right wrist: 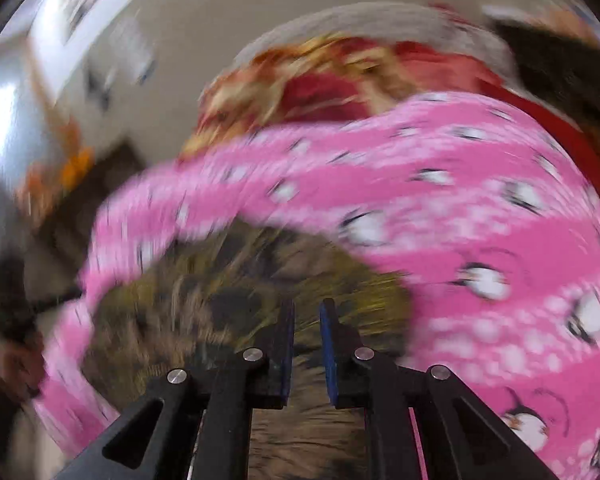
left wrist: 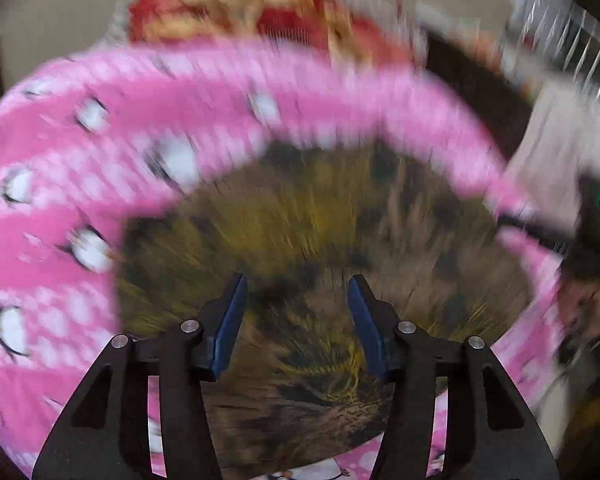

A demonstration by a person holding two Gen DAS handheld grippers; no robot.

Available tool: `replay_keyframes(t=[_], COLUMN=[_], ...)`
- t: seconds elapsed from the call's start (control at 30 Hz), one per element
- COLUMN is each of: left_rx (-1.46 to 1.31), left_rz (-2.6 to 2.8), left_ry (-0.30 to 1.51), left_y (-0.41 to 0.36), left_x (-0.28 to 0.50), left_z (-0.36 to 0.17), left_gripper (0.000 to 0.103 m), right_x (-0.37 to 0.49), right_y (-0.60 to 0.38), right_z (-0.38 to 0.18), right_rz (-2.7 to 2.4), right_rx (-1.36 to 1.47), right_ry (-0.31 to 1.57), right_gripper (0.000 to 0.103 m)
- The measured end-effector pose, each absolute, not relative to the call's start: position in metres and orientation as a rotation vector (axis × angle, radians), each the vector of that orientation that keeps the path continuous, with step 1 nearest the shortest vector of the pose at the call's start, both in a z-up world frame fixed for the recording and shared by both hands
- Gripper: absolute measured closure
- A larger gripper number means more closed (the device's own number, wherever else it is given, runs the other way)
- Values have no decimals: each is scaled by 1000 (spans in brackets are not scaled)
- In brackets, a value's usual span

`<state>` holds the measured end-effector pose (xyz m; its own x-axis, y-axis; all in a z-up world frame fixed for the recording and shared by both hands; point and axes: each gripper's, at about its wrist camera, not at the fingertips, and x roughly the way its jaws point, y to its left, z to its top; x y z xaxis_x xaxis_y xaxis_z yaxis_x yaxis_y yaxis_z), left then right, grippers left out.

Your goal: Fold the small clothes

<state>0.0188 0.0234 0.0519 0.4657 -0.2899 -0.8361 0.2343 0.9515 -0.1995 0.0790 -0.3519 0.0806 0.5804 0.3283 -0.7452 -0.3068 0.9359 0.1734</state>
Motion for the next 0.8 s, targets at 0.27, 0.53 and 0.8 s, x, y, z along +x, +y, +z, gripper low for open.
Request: replay_keyframes(t=[0.27, 0.53, 0.8], left_rx=[20, -209, -199], left_rz=[-150, 105, 85], left_ry=[1073, 864, 788], left_y=[20, 85, 33], left_x=[68, 116, 120], left_z=[42, 101, 66], left_gripper=[50, 50, 50], right_x=[130, 157, 155], right_y=[-327, -338, -316], right_z=[38, 135, 104], right_rz=[257, 223, 152], right_rx=[-56, -33, 43], right_ry=[1119, 733, 736], right_gripper=[88, 60, 55])
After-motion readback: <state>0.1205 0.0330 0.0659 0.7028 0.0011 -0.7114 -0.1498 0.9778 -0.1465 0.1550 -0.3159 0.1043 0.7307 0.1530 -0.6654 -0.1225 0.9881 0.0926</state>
